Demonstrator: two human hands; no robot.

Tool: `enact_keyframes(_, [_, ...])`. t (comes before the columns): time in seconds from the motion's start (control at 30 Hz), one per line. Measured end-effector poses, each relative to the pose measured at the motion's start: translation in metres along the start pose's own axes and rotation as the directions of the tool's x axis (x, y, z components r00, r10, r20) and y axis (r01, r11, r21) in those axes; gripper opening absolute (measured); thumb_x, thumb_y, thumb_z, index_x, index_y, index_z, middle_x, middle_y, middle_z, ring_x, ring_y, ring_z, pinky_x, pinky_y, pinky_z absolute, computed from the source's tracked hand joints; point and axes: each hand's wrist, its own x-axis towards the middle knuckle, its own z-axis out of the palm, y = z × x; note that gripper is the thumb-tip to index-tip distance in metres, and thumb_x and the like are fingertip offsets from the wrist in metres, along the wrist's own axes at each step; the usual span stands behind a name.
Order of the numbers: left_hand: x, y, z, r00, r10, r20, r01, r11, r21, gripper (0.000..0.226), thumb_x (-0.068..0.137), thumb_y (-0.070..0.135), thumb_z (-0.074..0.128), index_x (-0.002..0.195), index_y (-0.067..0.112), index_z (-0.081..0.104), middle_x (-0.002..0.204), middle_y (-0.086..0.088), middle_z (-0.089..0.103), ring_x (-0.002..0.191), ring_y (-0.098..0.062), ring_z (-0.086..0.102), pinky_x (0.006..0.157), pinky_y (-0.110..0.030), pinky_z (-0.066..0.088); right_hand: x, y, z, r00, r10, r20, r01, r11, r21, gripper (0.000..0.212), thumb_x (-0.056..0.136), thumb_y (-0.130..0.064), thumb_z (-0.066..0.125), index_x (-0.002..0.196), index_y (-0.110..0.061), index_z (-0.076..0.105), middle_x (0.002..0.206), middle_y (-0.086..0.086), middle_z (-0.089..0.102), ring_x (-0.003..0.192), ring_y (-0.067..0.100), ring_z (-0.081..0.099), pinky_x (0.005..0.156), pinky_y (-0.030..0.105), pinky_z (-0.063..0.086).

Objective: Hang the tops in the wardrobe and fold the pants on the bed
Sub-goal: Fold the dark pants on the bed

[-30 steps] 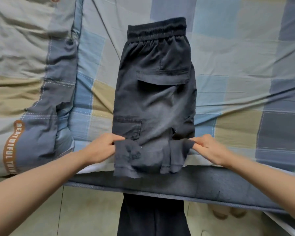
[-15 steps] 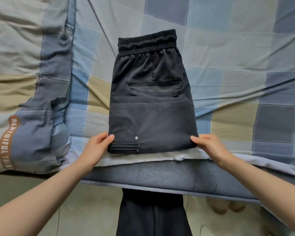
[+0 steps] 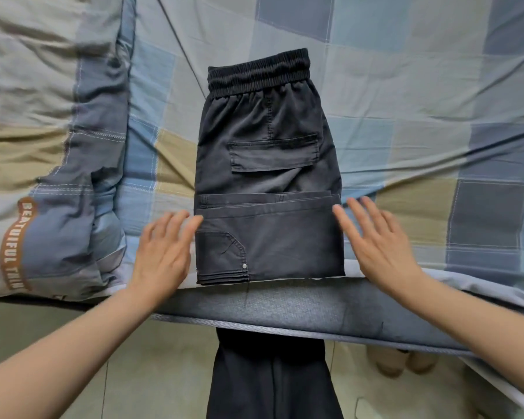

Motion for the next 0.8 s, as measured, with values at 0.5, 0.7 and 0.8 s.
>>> enact_keyframes(0.5, [0.055, -0.027, 0.032, 0.707, 0.603, 0.370, -0.704, 0.655, 0.276, 0.074, 0.090, 0.007, 0.035, 0.155, 0.036, 0.015, 0.163, -0.003, 0.016, 0.148, -0.033, 0.016, 0.117, -0.058, 0.013, 0.052, 0.020, 0.035, 0.794, -0.586, 0.161, 0.607, 0.751, -0.260, 0.062, 0.092, -0.004, 0.020, 0.153, -0.017, 0.019, 0.158, 0.006, 0.024, 0.143, 0.029, 0.028, 0.114, 0.055, 0.023])
enact_keyframes(0.7, [0.027, -0.012, -0.007, 0.676, 0.476, 0.563, -0.518, 0.850, -0.097, 0.084, 0.084, 0.006, 0.032, 0.152, 0.047, 0.005, 0.161, 0.013, -0.002, 0.149, -0.014, -0.004, 0.120, -0.050, -0.003, 0.031, 0.028, 0.001, 0.682, -0.665, 0.305, 0.685, 0.727, 0.053, 0.063, 0.089, -0.015, 0.027, 0.150, -0.032, 0.027, 0.153, -0.003, 0.036, 0.140, 0.019, 0.036, 0.111, 0.044, 0.028])
enact_keyframes(0.8, [0.005, -0.010, -0.026, 0.492, 0.483, 0.724, -0.258, 0.876, -0.409, 0.087, 0.089, 0.008, 0.045, 0.138, 0.067, 0.003, 0.158, 0.025, 0.009, 0.147, 0.001, 0.003, 0.123, -0.038, 0.004, 0.005, 0.028, -0.023, 0.582, -0.685, 0.439, 0.473, 0.724, 0.502, 0.062, 0.094, -0.018, 0.030, 0.144, -0.055, 0.021, 0.153, -0.012, 0.034, 0.139, 0.007, 0.034, 0.113, 0.033, 0.031])
